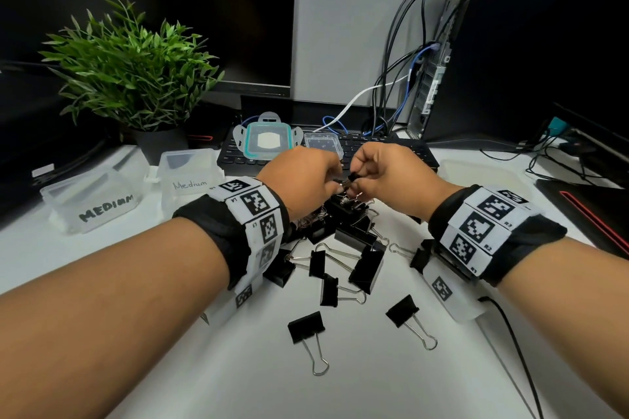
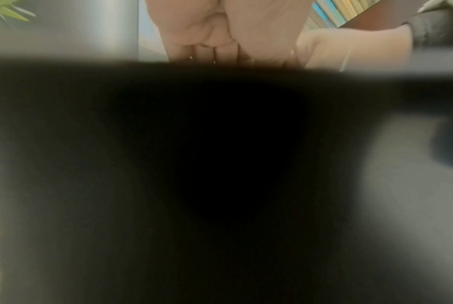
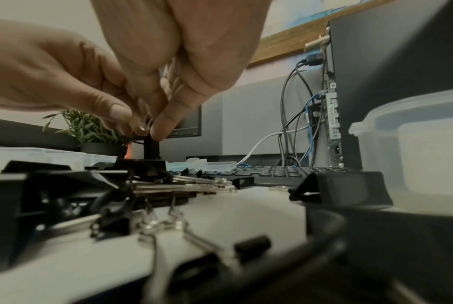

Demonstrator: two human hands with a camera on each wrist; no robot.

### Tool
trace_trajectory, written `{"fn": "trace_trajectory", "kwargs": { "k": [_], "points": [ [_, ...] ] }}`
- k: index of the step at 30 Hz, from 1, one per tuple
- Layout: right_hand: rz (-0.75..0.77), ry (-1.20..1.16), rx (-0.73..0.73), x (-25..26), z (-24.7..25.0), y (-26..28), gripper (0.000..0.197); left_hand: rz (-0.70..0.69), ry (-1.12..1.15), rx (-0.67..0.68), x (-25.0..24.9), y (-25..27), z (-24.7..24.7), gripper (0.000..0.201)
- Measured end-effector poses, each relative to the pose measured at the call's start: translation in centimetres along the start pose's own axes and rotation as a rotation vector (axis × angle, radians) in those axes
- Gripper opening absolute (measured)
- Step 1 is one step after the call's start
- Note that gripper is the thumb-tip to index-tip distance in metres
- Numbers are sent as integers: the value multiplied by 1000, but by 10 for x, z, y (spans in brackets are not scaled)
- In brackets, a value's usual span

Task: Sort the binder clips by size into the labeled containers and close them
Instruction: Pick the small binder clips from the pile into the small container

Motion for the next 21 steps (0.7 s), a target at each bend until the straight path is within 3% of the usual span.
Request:
{"fn": "trace_trajectory", "kwargs": {
  "k": [8, 11, 15, 21],
  "points": [
    [38, -77, 10, 1, -12, -3, 25, 7, 3, -21, 0, 1, 2, 12],
    [79, 98, 22, 2, -11, -2, 20, 15, -63, -20, 6, 1, 2, 12],
    [35, 412, 16, -4, -7, -4, 11, 97, -190, -41, 34, 3, 18, 27],
    [-152, 701, 283, -12, -14, -4, 17, 232, -419, -62, 70, 27, 49, 33]
  ]
}}
Point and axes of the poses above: each hand's wrist, its own y-axis away from the middle knuckle, its own z-axis out of the back of the hand, x = y × z, the point moved 2 cm from there along -y, towards the middle knuckle, and after that the axes turned 5 degrees about z, right-handed, at the moved point
